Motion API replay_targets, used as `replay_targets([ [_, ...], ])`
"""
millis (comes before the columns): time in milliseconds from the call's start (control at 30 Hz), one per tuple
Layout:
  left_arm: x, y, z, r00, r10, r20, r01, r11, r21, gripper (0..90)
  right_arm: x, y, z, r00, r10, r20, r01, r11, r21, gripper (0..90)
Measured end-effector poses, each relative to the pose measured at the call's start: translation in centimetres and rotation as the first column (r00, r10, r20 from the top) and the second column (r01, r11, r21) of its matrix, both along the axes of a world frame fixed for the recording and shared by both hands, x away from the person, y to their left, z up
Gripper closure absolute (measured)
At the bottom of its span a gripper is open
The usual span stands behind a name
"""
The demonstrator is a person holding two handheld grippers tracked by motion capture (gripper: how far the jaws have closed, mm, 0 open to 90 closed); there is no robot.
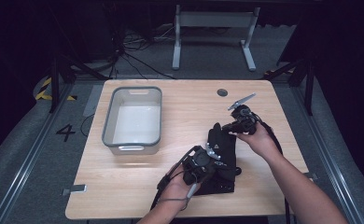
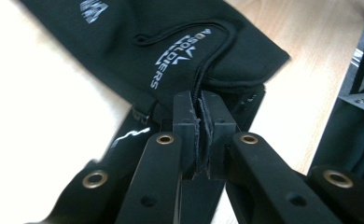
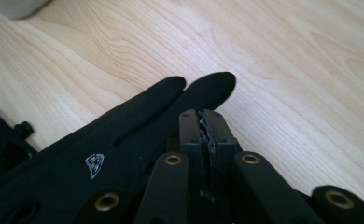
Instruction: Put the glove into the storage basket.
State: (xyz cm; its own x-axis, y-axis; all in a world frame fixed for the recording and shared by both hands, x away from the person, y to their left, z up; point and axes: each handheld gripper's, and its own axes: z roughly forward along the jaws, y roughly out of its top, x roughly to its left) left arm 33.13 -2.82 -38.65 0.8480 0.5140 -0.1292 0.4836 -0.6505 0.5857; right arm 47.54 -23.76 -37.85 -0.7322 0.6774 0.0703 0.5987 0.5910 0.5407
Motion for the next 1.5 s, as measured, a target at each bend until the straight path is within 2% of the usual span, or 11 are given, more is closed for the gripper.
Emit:
replay_targets([
  [200, 0.9, 2.3, 0.8, 0.9987, 0.050, 0.008, -0.050, 0.9986, -0.017, 85.8, -1.7, -1.6, 1.3, 0.9994, -0.002, 0.033, 0.000, 0.999, 0.042, 88.0],
  [433, 1.8, 4.5, 0.9, 0.9953, 0.093, 0.024, -0.094, 0.9953, 0.023, 85.8, -3.9, -2.3, 1.6, 0.9987, 0.010, 0.050, -0.014, 0.997, 0.078, 88.1],
  [600, 2.0, 6.0, 1.1, 0.9931, 0.114, 0.028, -0.115, 0.9932, 0.019, 85.7, -6.4, -2.1, 1.8, 0.9966, 0.046, 0.069, -0.052, 0.994, 0.092, 88.0],
  [667, 2.0, 6.4, 1.0, 0.9930, 0.114, 0.031, -0.115, 0.9928, 0.033, 85.6, -7.7, -1.9, 1.8, 0.9944, 0.061, 0.086, -0.069, 0.993, 0.094, 88.0],
  [833, 2.3, 7.0, 0.8, 0.9909, 0.132, 0.026, -0.133, 0.9902, 0.044, 85.2, -10.0, -1.2, 1.7, 0.9894, 0.100, 0.105, -0.111, 0.989, 0.102, 88.0],
  [900, 2.2, 7.0, 0.9, 0.9902, 0.133, 0.043, -0.135, 0.9894, 0.054, 85.2, -10.7, -1.0, 1.7, 0.9869, 0.112, 0.116, -0.125, 0.986, 0.111, 88.0],
  [1000, 2.3, 7.2, 0.9, 0.9902, 0.132, 0.045, -0.135, 0.9894, 0.054, 85.2, -11.7, -0.6, 1.4, 0.9848, 0.131, 0.115, -0.143, 0.984, 0.109, 88.0],
  [1200, 2.1, 7.1, 0.8, 0.9929, 0.113, 0.037, -0.115, 0.9914, 0.062, 85.1, -12.5, -0.4, 0.5, 0.9842, 0.147, 0.099, -0.156, 0.983, 0.093, 87.9],
  [1333, 1.6, 6.9, 0.8, 0.9941, 0.094, 0.054, -0.098, 0.9921, 0.078, 84.7, -13.5, -0.8, 0.4, 0.9839, 0.140, 0.111, -0.151, 0.983, 0.101, 87.9],
  [1433, 1.7, 6.7, 0.6, 0.9943, 0.094, 0.050, -0.098, 0.9916, 0.084, 83.5, -14.4, -0.7, 0.1, 0.9798, 0.155, 0.127, -0.166, 0.982, 0.086, 87.9],
  [1500, 1.7, 6.6, 0.4, 0.9946, 0.094, 0.044, -0.097, 0.9914, 0.088, 83.6, -14.5, -0.8, -0.1, 0.9807, 0.155, 0.120, -0.165, 0.983, 0.085, 87.9],
])
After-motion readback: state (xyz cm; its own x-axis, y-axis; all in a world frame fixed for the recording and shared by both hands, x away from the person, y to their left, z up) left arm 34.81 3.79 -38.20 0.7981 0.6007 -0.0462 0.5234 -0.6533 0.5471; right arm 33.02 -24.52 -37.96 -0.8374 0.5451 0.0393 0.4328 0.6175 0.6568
